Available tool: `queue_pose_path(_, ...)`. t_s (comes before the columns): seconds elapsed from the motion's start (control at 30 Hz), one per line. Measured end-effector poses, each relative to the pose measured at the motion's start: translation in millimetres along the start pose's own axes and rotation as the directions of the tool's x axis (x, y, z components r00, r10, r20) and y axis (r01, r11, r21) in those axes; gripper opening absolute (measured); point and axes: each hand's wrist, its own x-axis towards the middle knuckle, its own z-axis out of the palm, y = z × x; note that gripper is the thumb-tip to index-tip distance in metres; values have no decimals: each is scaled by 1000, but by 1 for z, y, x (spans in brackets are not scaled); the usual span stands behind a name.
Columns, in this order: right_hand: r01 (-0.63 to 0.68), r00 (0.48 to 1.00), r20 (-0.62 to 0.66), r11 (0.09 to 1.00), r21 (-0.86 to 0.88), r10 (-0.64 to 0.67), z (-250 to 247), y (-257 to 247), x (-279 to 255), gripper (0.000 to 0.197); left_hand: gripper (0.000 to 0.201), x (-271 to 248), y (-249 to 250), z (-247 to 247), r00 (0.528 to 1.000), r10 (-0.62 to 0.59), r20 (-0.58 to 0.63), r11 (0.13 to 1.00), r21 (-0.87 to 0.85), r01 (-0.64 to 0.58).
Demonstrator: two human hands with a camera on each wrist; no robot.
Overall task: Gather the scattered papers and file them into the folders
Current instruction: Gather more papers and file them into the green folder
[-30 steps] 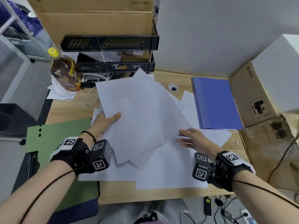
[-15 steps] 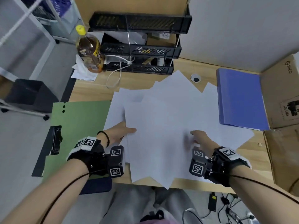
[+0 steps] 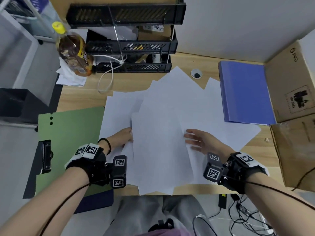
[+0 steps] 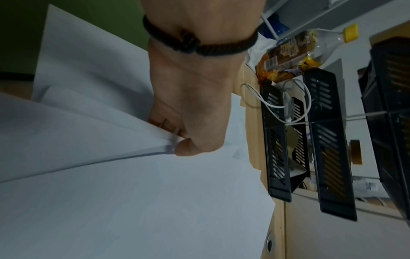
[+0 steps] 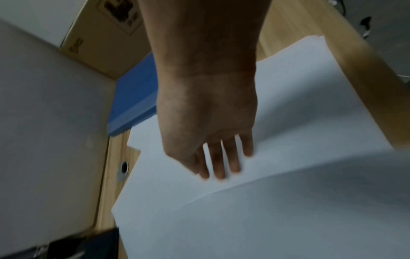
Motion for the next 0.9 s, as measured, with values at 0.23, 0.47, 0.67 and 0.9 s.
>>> queue_pose_path(0.23,-51,991,-119,993,103,63,-23,15,2,12,24,14,5,8,997,64,-50,992,-106,-69)
queue_pose_path(0.47,-32,999,-5,991,127,33,0,14,12,11,34,20,2,25,977,143,-158,989,-11,-147)
queue_pose_path(0.67,108,889,-433,988,-113,-146,-58,14,25,33,27,23,-2,9,868,129,-479,987,-18,-157)
queue_pose_path(0.9,10,839,-511,944,-330,-187,-83,23,32,57,59,25,-6,-33,714,73,-696,977,194,89)
